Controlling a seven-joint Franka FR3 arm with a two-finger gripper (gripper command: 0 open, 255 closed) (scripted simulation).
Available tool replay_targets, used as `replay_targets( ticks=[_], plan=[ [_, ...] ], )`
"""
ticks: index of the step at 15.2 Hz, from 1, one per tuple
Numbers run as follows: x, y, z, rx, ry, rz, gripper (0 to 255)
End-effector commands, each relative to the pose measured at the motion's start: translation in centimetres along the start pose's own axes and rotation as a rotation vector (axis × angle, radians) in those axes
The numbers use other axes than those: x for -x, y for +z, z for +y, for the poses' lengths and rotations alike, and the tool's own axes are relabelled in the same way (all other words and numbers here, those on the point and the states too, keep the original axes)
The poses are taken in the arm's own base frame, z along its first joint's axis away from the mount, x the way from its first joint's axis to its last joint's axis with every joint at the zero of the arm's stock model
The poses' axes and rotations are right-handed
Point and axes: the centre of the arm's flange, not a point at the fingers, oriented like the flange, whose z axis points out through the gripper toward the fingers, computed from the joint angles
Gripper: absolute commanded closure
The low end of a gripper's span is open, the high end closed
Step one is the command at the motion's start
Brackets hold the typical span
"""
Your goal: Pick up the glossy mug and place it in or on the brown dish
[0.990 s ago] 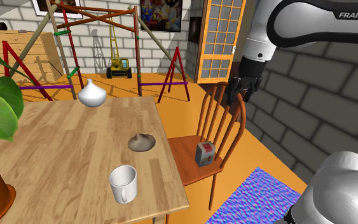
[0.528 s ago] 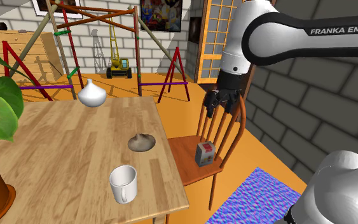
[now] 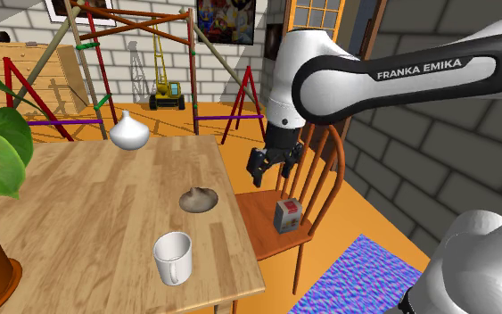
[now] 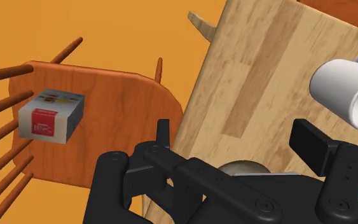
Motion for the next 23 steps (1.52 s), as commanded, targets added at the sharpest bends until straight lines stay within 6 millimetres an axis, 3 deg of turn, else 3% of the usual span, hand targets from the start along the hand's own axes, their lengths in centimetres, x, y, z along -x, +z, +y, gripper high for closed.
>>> replay_targets(
  ticks=[1,17,23],
  plan=[
    [-0.2,1.6,-2.3,-0.002,-0.003,-0.003,0],
    [-3.7,12.8,-19.9,-0.008,-0.031,-0.033,0],
    [-3.7,15.8,-20.6,-0.008,-0.032,-0.034,0]
  ],
)
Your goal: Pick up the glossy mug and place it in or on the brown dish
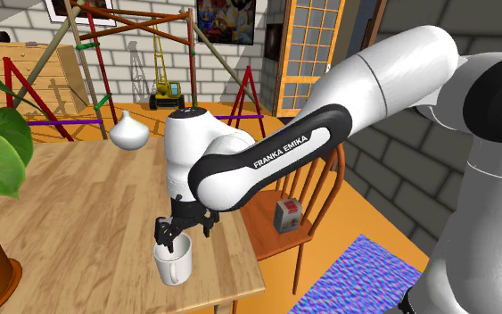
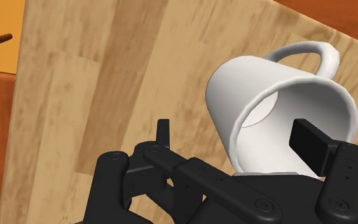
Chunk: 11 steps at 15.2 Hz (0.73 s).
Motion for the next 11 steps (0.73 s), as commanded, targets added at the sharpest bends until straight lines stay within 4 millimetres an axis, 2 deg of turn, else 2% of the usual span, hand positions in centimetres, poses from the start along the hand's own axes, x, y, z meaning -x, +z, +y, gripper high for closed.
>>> replay_targets(
  ticks=[1,3,10,11],
  plan=[
    [-0.09,0.98,-0.05,0.000,0.000,0.000,0],
    [-0.09,1.81,-0.05,0.000,0.000,0.000,0],
    [-0.09,1.80,-0.05,0.000,0.000,0.000,0],
    [-0.09,1.80,-0.05,0.000,0.000,0.000,255]
  ],
)
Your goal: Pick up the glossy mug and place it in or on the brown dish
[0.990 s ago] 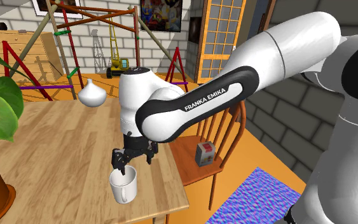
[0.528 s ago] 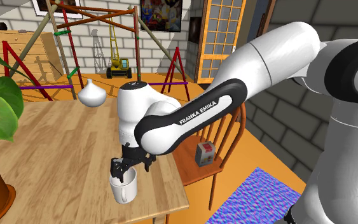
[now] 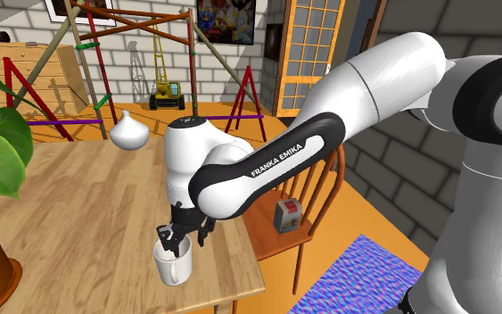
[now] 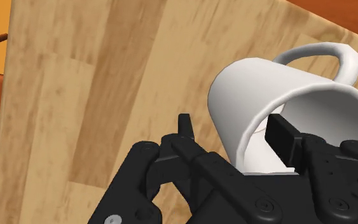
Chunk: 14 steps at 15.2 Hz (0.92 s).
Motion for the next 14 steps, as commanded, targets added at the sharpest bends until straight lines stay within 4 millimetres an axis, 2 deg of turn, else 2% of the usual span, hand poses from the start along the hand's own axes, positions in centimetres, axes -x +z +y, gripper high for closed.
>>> replay_targets(
  ticks=[1,9,14],
  plan=[
    [0.0,0.0,0.0,0.000,0.000,0.000,255],
    [0.0,0.0,0.0,0.000,0.000,0.000,255],
    [0.0,-2.6,-0.2,0.000,0.000,0.000,255]
  ],
)
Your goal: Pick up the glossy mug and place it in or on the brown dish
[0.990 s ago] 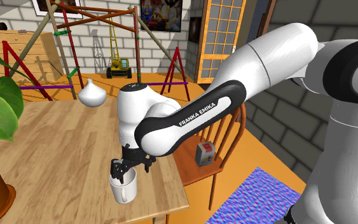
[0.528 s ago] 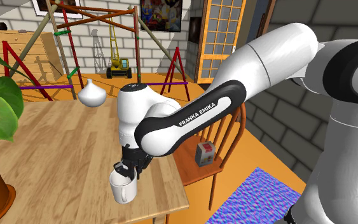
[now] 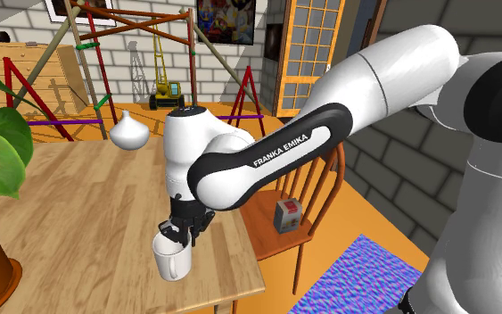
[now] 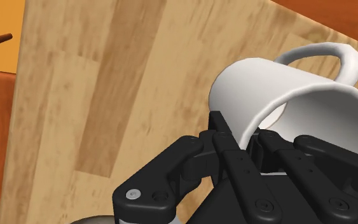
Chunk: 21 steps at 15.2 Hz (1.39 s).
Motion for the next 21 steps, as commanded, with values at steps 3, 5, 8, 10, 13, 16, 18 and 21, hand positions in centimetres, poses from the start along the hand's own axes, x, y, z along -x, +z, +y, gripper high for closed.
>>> replay_targets(
  ticks=[3,5,8,10,13,16,18,21],
  plan=[
    [-0.2,-2.1,-0.2,0.000,0.000,0.000,255],
    [-0.2,-3.2,-0.2,0.000,0.000,0.000,255],
    [-0.2,-4.7,-0.3,0.000,0.000,0.000,255],
    [-0.2,-5.8,-0.4,0.000,0.000,0.000,255],
    [-0.2,-7.4,-0.5,0.000,0.000,0.000,255],
    [-0.3,-9.0,-0.6,0.000,0.000,0.000,255],
    [-0.3,-10.0,-0.6,0.000,0.000,0.000,255],
    [-3.4,-10.5,1.8,0.000,0.000,0.000,255]
  ],
)
